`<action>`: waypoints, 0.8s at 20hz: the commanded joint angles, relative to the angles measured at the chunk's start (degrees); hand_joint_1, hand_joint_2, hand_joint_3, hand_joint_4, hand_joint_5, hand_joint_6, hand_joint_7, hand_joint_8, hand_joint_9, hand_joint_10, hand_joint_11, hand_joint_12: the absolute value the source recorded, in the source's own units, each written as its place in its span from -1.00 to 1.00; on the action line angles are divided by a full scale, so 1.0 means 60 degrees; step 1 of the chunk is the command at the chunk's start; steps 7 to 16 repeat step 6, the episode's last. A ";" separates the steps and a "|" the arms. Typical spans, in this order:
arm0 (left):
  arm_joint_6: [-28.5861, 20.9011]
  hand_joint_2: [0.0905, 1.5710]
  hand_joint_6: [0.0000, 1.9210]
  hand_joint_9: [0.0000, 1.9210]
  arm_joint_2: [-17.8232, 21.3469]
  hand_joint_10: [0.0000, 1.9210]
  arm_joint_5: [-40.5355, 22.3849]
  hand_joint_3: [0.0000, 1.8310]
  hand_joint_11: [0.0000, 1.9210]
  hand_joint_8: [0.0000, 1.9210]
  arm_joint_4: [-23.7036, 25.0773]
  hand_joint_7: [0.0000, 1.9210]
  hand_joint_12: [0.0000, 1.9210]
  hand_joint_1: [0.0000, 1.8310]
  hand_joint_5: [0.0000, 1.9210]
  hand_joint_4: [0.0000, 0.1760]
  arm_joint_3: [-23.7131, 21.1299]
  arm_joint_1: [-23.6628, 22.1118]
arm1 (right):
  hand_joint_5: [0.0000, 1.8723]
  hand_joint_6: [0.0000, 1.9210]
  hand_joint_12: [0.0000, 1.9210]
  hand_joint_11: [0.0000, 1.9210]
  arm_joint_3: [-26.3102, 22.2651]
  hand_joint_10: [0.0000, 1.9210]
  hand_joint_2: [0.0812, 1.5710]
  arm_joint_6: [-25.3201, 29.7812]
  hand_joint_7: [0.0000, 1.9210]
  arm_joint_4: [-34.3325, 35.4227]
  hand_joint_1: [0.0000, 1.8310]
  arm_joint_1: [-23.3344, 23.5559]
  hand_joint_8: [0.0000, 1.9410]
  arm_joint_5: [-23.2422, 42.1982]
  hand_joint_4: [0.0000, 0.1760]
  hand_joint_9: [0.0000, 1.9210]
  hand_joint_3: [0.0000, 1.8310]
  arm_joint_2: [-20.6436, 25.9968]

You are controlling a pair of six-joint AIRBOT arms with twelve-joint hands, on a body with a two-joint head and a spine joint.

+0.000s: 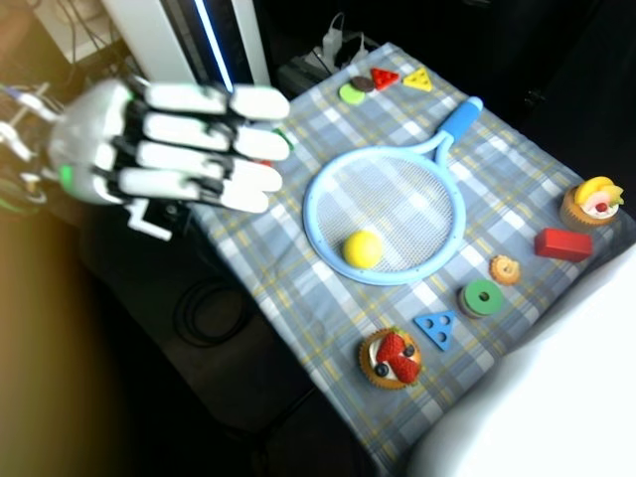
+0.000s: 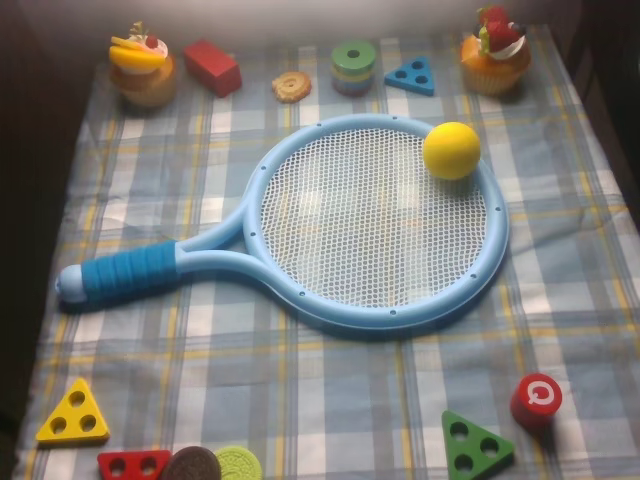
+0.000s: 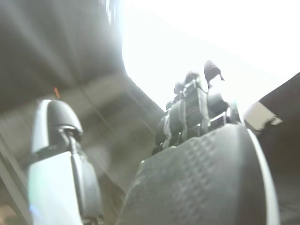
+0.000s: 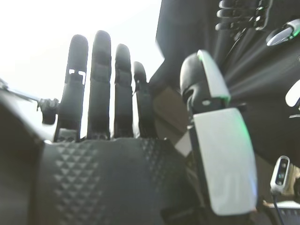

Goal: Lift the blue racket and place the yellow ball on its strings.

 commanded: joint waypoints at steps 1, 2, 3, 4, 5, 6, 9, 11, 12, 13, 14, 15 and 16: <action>-0.0261 0.83 0.88 -0.96 -0.0012 -1.00 -0.1359 -0.98 -1.00 -0.99 0.0232 -0.61 -0.94 -0.38 -0.60 0.96 0.0113 -0.0266 | -0.77 -0.98 -0.98 -0.97 -0.0081 -0.99 0.54 -0.0207 -0.95 -0.0218 0.05 0.0207 -1.00 0.1226 -0.48 -0.91 -1.00 0.0012; -0.0233 0.86 -0.34 -0.99 -0.0029 -1.00 -0.1359 -0.98 -1.00 -0.94 0.0425 -0.89 -0.99 -0.84 -0.92 0.99 0.0139 -0.0427 | -0.75 -0.99 -1.00 -1.00 -0.0104 -1.00 0.48 -0.0232 -0.93 -0.0320 0.16 0.0270 -0.99 0.1227 -1.00 -0.95 -1.00 0.0031; -0.0156 0.89 -0.87 -1.00 -0.0053 -1.00 -0.1358 -0.97 -1.00 -0.99 0.0674 -0.98 -1.00 -0.90 -0.99 1.00 0.0162 -0.0671 | -0.80 -0.99 -1.00 -1.00 -0.0121 -1.00 0.48 -0.0257 -0.93 -0.0497 0.02 0.0392 -0.99 0.1228 -0.53 -0.97 -1.00 0.0041; -0.0260 0.91 -0.95 -0.83 -0.0112 -0.97 -0.1359 -0.99 -1.00 -0.97 0.0806 -0.80 -1.00 -0.84 -0.85 1.00 0.0229 -0.0911 | -0.85 -0.99 -0.99 -0.98 -0.0115 -0.99 0.54 -0.0258 -0.93 -0.0648 -0.17 0.0631 -0.99 0.1229 -0.65 -0.95 -0.99 0.0042; -0.0532 0.82 -0.95 -0.85 -0.0202 -0.99 -0.1360 -1.00 -1.00 -0.98 0.0909 -0.84 -1.00 -0.68 -0.73 0.35 0.0338 -0.1213 | -0.94 -1.00 -0.98 -0.96 -0.0166 -1.00 0.51 -0.0259 -0.99 -0.0797 -0.28 0.0816 -1.00 0.1234 -0.57 -0.99 -1.00 0.0172; -0.0799 0.74 -0.97 -0.74 -0.0308 -0.98 -0.1360 -1.00 -0.90 -0.98 0.1067 -0.73 -0.95 -0.43 -0.59 -0.59 0.0417 -0.1569 | -0.82 -0.99 -0.95 -0.90 -0.0370 -0.99 0.56 -0.0229 -0.92 -0.0919 -0.39 0.1049 -0.99 0.1240 -0.95 -0.90 -1.00 0.0443; -0.0799 0.74 -0.97 -0.74 -0.0308 -0.98 -0.1360 -1.00 -0.90 -0.98 0.1067 -0.73 -0.95 -0.43 -0.59 -0.59 0.0417 -0.1569 | -0.82 -0.99 -0.95 -0.90 -0.0370 -0.99 0.56 -0.0229 -0.92 -0.0919 -0.39 0.1049 -0.99 0.1240 -0.95 -0.90 -1.00 0.0443; -0.0799 0.74 -0.97 -0.74 -0.0308 -0.98 -0.1360 -1.00 -0.90 -0.98 0.1067 -0.73 -0.95 -0.43 -0.59 -0.59 0.0417 -0.1569 | -0.82 -0.99 -0.95 -0.90 -0.0370 -0.99 0.56 -0.0229 -0.92 -0.0919 -0.39 0.1049 -0.99 0.1240 -0.95 -0.90 -1.00 0.0443; -0.0799 0.74 -0.97 -0.74 -0.0308 -0.98 -0.1360 -1.00 -0.90 -0.98 0.1067 -0.73 -0.95 -0.43 -0.59 -0.59 0.0417 -0.1569 | -0.82 -0.99 -0.95 -0.90 -0.0370 -0.99 0.56 -0.0229 -0.92 -0.0919 -0.39 0.1049 -0.99 0.1240 -0.95 -0.90 -1.00 0.0443; -0.0799 0.74 -0.97 -0.74 -0.0308 -0.98 -0.1360 -1.00 -0.90 -0.98 0.1067 -0.73 -0.95 -0.43 -0.59 -0.59 0.0417 -0.1569 | -0.82 -0.99 -0.95 -0.90 -0.0370 -0.99 0.56 -0.0229 -0.92 -0.0919 -0.39 0.1049 -0.99 0.1240 -0.95 -0.90 -1.00 0.0443; -0.0799 0.74 -0.97 -0.74 -0.0308 -0.98 -0.1360 -1.00 -0.90 -0.98 0.1067 -0.73 -0.95 -0.43 -0.59 -0.59 0.0417 -0.1569 | -0.82 -0.99 -0.95 -0.90 -0.0370 -0.99 0.56 -0.0229 -0.92 -0.0919 -0.39 0.1049 -0.99 0.1240 -0.95 -0.90 -1.00 0.0443; -0.0799 0.74 -0.97 -0.74 -0.0308 -0.98 -0.1360 -1.00 -0.90 -0.98 0.1067 -0.73 -0.95 -0.43 -0.59 -0.59 0.0417 -0.1569 | -0.82 -0.99 -0.95 -0.90 -0.0370 -0.99 0.56 -0.0229 -0.92 -0.0919 -0.39 0.1049 -0.99 0.1240 -0.95 -0.90 -1.00 0.0443; -0.0799 0.74 -0.97 -0.74 -0.0308 -0.98 -0.1360 -1.00 -0.90 -0.98 0.1067 -0.73 -0.95 -0.43 -0.59 -0.59 0.0417 -0.1569 | -0.82 -0.99 -0.95 -0.90 -0.0370 -0.99 0.56 -0.0229 -0.92 -0.0919 -0.39 0.1049 -0.99 0.1240 -0.95 -0.90 -1.00 0.0443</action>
